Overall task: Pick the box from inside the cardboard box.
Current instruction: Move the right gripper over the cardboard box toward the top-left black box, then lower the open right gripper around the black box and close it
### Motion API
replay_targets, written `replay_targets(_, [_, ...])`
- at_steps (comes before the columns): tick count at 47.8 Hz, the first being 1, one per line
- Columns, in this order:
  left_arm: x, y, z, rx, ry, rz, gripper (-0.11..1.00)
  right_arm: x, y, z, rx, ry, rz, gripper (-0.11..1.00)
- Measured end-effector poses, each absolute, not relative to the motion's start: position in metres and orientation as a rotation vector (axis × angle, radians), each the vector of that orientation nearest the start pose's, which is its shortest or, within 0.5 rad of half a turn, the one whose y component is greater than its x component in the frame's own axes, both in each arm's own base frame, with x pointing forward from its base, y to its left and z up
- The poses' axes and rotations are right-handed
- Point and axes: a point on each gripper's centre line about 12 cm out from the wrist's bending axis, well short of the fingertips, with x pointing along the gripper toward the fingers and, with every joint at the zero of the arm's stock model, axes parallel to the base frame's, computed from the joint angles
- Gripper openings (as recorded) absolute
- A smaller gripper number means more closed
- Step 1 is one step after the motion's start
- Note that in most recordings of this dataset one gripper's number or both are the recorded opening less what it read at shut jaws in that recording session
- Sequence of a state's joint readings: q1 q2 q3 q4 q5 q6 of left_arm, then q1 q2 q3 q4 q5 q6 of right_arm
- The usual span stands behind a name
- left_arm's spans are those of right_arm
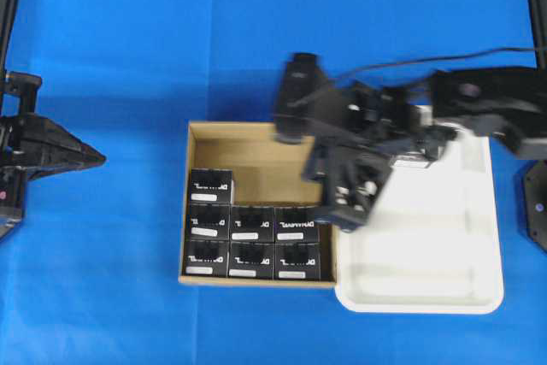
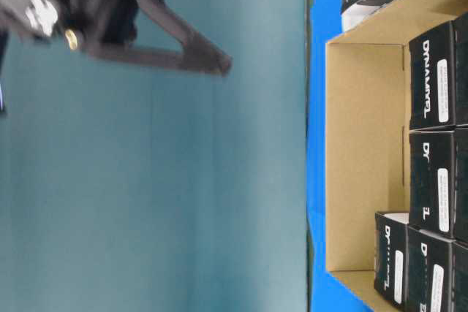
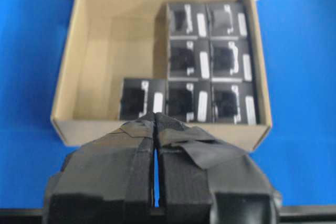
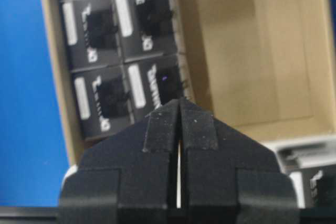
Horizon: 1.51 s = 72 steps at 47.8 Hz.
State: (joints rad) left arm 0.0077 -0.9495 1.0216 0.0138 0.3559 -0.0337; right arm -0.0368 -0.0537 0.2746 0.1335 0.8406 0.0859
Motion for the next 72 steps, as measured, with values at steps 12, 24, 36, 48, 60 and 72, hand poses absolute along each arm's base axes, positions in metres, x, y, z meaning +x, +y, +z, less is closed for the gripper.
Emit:
replay_targets(12, [0.191, 0.002, 0.278, -0.009, 0.468, 0.014, -0.02, 0.441, -0.009, 0.245, 0.122, 1.215, 0.034, 0.01])
replay_targets(24, [0.183, 0.002, 0.286, -0.007, 0.429, 0.013, -0.02, 0.474, -0.019, 0.227, 0.083, 1.28, 0.064, 0.08])
replay_targets(36, [0.18, 0.002, 0.286, -0.006, 0.429, 0.013, -0.02, 0.491, -0.029, 0.224, 0.071, 1.281, 0.077, 0.48])
replay_targets(48, [0.179, 0.002, 0.283, -0.004, 0.451, 0.014, -0.02, 0.505, -0.029, 0.206, 0.078, 1.29, 0.08, 0.95])
replay_targets(60, [0.179, 0.002, 0.283, -0.007, 0.452, 0.014, -0.02, 0.522, -0.031, 0.181, 0.064, 1.289, 0.085, 0.95])
replay_targets(72, [0.179, 0.002, 0.283, -0.006, 0.452, 0.013, -0.02, 0.531, -0.032, 0.165, 0.049, 1.291, 0.097, 0.95])
